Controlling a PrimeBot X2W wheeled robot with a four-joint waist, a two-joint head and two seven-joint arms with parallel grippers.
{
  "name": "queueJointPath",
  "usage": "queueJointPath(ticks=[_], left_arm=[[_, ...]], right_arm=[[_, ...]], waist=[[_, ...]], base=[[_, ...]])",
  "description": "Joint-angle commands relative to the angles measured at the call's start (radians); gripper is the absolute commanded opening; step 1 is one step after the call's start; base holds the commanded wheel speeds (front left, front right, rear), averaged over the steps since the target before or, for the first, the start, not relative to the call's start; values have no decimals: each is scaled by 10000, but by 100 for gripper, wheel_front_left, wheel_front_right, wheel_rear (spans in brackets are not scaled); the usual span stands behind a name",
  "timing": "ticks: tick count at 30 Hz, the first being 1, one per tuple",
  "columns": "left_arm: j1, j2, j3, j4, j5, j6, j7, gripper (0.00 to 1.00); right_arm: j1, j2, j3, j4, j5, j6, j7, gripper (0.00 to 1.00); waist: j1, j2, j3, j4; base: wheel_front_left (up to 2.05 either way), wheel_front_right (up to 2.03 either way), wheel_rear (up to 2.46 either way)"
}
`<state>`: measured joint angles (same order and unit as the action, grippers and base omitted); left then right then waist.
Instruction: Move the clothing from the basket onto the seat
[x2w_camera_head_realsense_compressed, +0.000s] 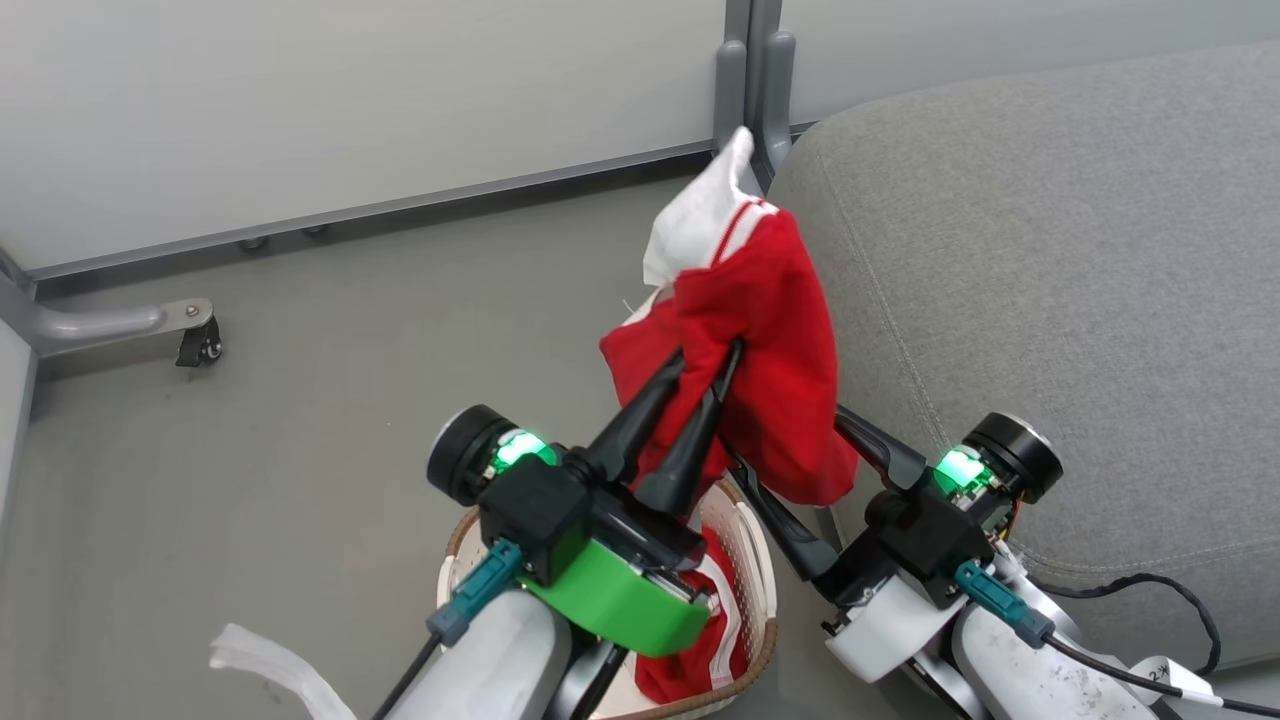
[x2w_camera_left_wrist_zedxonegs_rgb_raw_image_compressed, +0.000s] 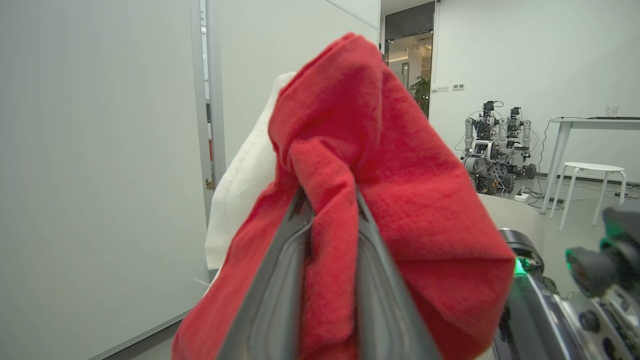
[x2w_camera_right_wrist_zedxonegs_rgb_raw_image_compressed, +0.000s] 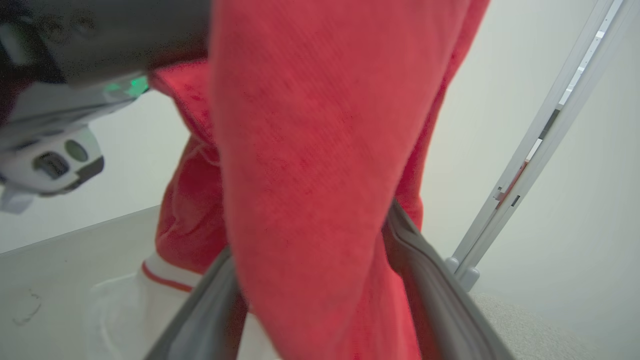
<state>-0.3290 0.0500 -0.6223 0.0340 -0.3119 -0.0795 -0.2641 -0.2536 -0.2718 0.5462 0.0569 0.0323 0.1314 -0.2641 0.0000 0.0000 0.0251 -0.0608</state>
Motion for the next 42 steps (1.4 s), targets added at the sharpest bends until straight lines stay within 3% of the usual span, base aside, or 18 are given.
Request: queueJointPath(ticks=[1, 9, 10, 11, 33, 34, 35, 36, 42], left_arm=[[-162, 9, -127, 22, -75, -76, -5, 0], [-230, 9, -485, 149, -218, -171, -5, 0], [-224, 9, -498, 159, -224, -171, -5, 0], [-217, 9, -503, 175, -229, -176, -5, 0], [23, 10, -296, 369, -245, -255, -5, 0], [34, 10, -275, 337, -259, -250, -5, 29], [49, 10, -268, 326, -265, -245, -5, 84], [81, 12, -270, 359, -295, -239, -4, 100], [104, 10, -180, 439, -224, -258, -4, 100]], right_arm=[[-159, 1, 15, 90, -64, -13, -6, 100], [-368, 90, 62, 375, -116, -13, -6, 100], [-332, 123, -5, 509, -92, -13, -6, 44], [-322, 176, -79, 596, -85, -13, -6, 0], [84, 441, -595, 88, 415, -13, -6, 0], [88, 451, -602, 81, 419, -13, -6, 0], [94, 457, -607, 76, 424, -13, -6, 0], [107, 463, -615, 66, 427, -13, -6, 0], [189, 521, -843, 25, 445, -13, -6, 0]], waist=[[0, 0, 0, 54], [0, 0, 28, 160], [0, 0, 28, 159], [0, 0, 28, 156], [0, 0, -2, -54], [0, 0, -9, -57], [0, 0, -15, -57], [0, 0, -26, -56], [0, 0, -85, -19]], base=[[0, 0, 0], [0, 0, 0], [0, 0, 0], [0, 0, 0], [0, 0, 0], [0, 0, 0], [0, 0, 0], [0, 0, 0], [0, 0, 0]])
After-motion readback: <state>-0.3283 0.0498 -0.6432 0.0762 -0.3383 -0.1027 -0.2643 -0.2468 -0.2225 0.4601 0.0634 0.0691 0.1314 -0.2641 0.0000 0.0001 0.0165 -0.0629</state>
